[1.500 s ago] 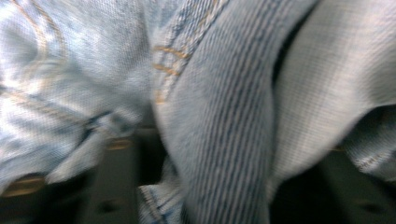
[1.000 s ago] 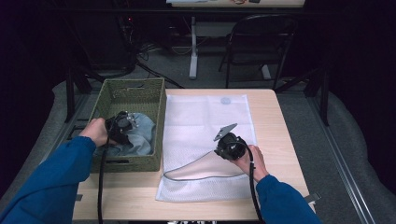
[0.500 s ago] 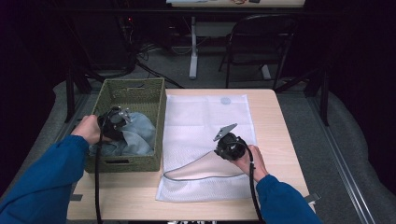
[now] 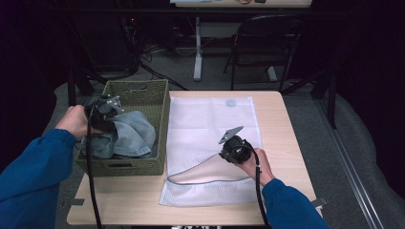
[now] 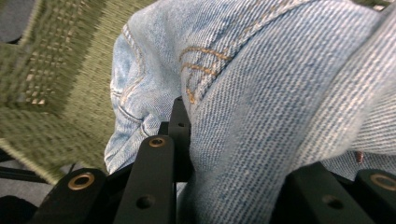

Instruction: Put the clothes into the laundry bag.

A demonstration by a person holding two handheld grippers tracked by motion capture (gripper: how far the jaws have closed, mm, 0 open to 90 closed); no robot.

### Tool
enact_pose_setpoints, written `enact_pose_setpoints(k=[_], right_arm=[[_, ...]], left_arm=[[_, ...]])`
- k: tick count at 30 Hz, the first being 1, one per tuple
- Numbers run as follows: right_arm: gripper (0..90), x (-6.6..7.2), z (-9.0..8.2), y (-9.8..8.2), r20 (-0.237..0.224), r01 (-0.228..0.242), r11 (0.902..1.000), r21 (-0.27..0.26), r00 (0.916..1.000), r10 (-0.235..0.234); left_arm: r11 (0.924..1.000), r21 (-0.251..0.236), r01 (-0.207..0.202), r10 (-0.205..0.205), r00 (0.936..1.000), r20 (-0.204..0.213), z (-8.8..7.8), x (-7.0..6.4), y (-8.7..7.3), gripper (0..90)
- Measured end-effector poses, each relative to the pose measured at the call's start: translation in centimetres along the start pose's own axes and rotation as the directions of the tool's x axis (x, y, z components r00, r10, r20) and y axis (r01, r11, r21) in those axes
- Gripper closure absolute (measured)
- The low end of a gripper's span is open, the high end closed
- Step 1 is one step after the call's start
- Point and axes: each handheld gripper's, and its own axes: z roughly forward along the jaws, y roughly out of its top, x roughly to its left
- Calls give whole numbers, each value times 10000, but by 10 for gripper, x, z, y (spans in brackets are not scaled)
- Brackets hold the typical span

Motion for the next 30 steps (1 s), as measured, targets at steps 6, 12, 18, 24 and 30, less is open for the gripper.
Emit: enact_pose_setpoints(k=[6,12,18,24,30], right_arm=[[882,0,0,0,59,-47,10000,13,10000,47],[882,0,0,0,77,-3,10000,21,10000,3],[880,-1,0,0,83,28,10000,16,10000,-28],[880,-1,-1,-1,84,32,10000,26,10000,-32],[879,0,-1,-1,83,-92,9999,71,9999,91]], left_arm=[[9999,-133,-55,52,9997,-257,-23,1,5,714],[9999,-61,-140,138,9993,-344,-40,6,12,714],[9993,21,-362,363,9989,-298,-60,10,22,714],[9992,30,-403,404,9986,-353,-73,12,29,714],[9986,161,-506,513,9977,-445,-86,14,33,714]])
